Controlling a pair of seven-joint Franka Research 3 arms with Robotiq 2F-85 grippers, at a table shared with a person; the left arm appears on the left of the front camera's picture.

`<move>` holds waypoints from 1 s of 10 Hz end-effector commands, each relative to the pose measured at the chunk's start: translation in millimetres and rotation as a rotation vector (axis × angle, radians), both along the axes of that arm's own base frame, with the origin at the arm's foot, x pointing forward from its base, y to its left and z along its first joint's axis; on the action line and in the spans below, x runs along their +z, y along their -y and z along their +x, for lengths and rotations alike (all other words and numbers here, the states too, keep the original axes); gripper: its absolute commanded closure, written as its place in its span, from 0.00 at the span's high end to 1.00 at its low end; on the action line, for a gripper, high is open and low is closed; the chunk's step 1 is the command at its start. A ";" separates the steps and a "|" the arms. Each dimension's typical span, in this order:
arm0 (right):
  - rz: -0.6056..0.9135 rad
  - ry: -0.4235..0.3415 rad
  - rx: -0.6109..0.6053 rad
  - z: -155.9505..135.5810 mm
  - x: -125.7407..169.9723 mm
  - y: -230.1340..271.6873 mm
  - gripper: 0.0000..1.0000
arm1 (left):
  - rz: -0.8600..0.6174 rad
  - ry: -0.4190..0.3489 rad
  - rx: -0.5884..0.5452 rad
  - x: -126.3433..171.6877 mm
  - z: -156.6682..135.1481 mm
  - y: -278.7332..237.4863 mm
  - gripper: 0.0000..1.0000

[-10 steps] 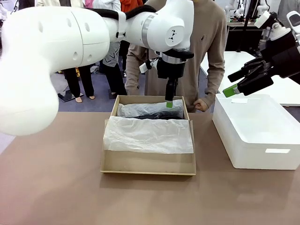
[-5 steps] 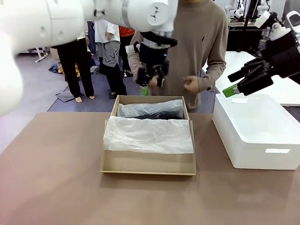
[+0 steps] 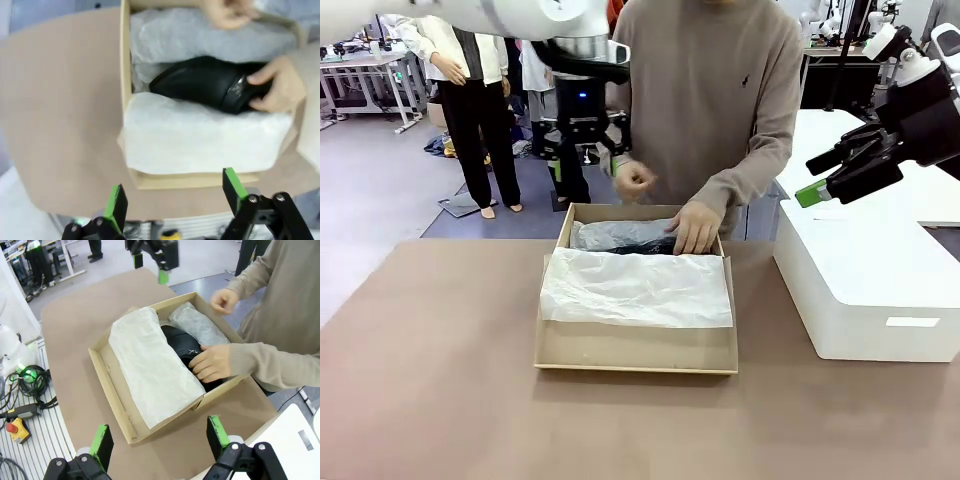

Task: Pack the shoes into the box.
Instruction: Close the Shoes Box.

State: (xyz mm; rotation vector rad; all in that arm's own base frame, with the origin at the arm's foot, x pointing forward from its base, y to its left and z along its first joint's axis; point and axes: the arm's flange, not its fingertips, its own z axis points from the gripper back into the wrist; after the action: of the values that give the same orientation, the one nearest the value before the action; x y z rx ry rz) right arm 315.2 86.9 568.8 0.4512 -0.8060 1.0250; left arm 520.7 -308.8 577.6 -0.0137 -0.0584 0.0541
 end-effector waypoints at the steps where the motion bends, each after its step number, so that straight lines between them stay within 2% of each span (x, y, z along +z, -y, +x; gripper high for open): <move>1: 0.020 0.014 0.026 3.6 -0.7 0.4 1.00 | -0.083 0.023 -0.125 -9.9 -16.2 -28.8 1.00; 2: 0.020 0.014 0.026 3.6 -0.7 0.4 1.00 | -0.136 0.008 -0.013 -7.5 -11.6 -22.4 1.00; 3: 0.020 0.014 0.026 3.6 -0.7 0.4 1.00 | -0.017 0.014 -0.082 1.1 -3.7 -12.1 1.00; 9: 0.020 0.014 0.026 3.6 -0.7 0.4 1.00 | -0.036 0.010 -0.092 -3.1 -5.4 -12.5 1.00; 10: 0.020 0.014 0.026 3.6 -0.7 0.4 1.00 | -0.021 0.055 -0.217 -0.9 -10.5 -22.6 1.00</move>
State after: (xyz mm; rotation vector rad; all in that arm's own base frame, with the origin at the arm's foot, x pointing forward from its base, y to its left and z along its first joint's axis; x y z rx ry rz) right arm 315.2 86.9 568.8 0.4511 -0.8060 1.0250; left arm 515.6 -296.1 576.7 -0.0516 -0.0732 -0.0743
